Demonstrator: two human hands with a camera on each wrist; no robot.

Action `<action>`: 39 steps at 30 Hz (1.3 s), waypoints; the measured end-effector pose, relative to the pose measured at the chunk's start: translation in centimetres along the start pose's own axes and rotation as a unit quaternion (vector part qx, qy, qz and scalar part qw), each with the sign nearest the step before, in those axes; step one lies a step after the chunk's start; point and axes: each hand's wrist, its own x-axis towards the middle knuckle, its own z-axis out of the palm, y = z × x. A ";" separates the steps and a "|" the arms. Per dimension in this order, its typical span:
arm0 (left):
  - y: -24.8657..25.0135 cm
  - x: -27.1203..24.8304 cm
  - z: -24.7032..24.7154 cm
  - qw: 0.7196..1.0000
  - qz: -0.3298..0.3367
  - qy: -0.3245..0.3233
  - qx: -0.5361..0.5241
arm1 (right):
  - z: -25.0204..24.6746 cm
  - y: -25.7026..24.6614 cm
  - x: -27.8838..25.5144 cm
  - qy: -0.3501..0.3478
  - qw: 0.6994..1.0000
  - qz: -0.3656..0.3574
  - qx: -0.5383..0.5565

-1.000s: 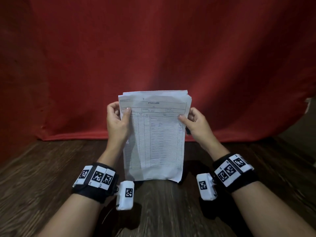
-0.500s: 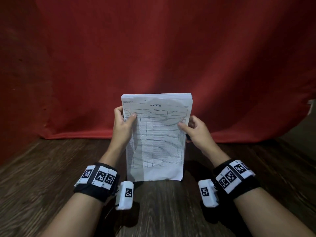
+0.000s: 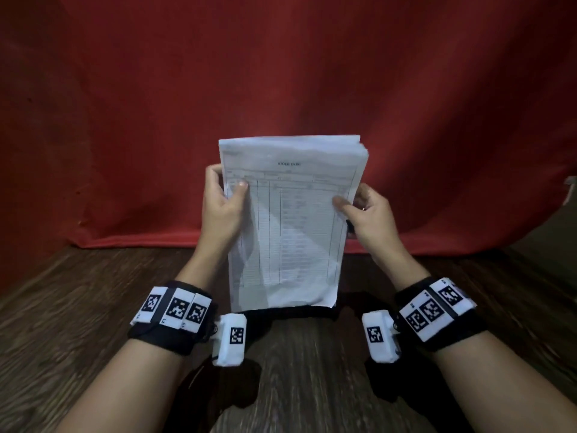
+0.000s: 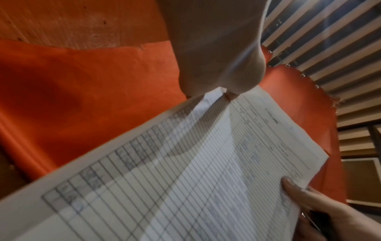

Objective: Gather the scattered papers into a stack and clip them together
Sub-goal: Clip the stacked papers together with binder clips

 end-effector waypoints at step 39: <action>-9.0 -4.7 -2.0 0.962 -0.223 -0.151 -0.054 | -0.7 9.6 -4.6 -0.175 0.955 0.195 -0.139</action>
